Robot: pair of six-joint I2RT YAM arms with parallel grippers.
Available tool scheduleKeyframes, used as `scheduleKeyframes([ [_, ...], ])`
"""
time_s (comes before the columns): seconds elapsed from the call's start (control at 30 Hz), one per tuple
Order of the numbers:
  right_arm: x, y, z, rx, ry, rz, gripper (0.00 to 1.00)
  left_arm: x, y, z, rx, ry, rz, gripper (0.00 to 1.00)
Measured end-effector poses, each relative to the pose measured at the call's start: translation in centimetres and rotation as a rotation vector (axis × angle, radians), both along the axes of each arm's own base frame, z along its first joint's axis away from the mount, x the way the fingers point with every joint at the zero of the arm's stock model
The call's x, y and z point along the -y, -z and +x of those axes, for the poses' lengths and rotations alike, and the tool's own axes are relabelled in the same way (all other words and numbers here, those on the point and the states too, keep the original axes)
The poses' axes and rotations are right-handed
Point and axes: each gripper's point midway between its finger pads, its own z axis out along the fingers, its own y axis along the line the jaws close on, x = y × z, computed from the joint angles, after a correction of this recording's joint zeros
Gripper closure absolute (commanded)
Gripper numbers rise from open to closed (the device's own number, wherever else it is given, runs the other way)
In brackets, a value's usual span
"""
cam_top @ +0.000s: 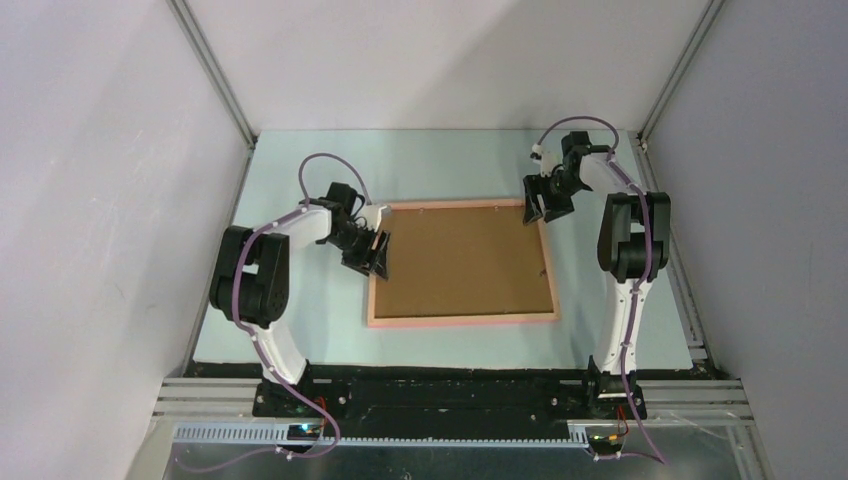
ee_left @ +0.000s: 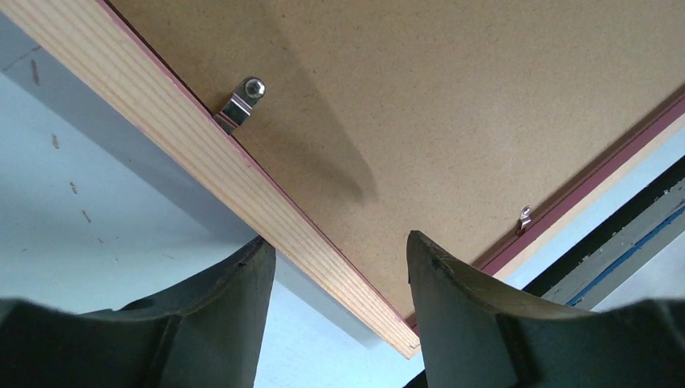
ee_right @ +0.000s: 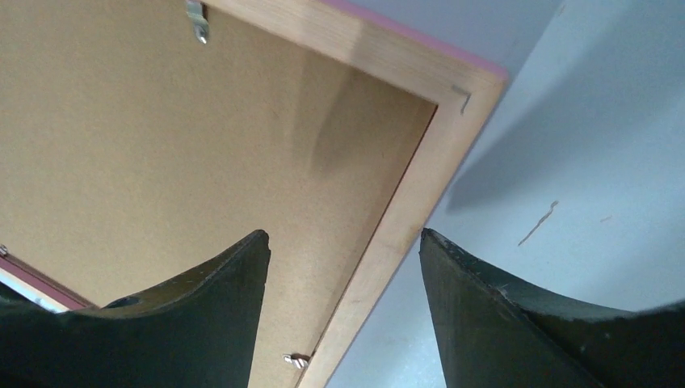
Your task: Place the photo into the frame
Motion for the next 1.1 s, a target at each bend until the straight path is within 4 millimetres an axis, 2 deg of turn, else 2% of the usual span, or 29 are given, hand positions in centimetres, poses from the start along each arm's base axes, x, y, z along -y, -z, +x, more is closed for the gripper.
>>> scheduleKeyframes([
  [0.1,0.6,0.7,-1.1,-0.022,0.011,-0.022,0.26,0.1,0.0,-0.2,-0.001,0.002,-0.007,0.35],
  [0.23,1.9,1.4,-4.4,-0.068,0.026,-0.067,0.26,0.1,-0.1,-0.2,-0.001,-0.001,-0.008,0.35],
  [0.43,3.3,0.6,-8.0,-0.078,0.049,-0.112,0.26,0.2,-0.1,-0.2,-0.004,-0.013,-0.010,0.34],
  [0.63,3.4,0.6,-10.6,-0.094,0.050,-0.132,0.28,0.2,-0.1,-0.2,-0.005,-0.020,-0.011,0.34],
  [0.83,2.7,1.6,-11.5,-0.111,0.048,-0.156,0.35,0.2,-0.1,-0.2,-0.002,-0.020,-0.012,0.34],
  [1.1,2.3,1.9,-11.0,-0.091,0.051,-0.180,0.51,0.2,-0.2,-0.3,0.003,-0.021,-0.014,0.34],
])
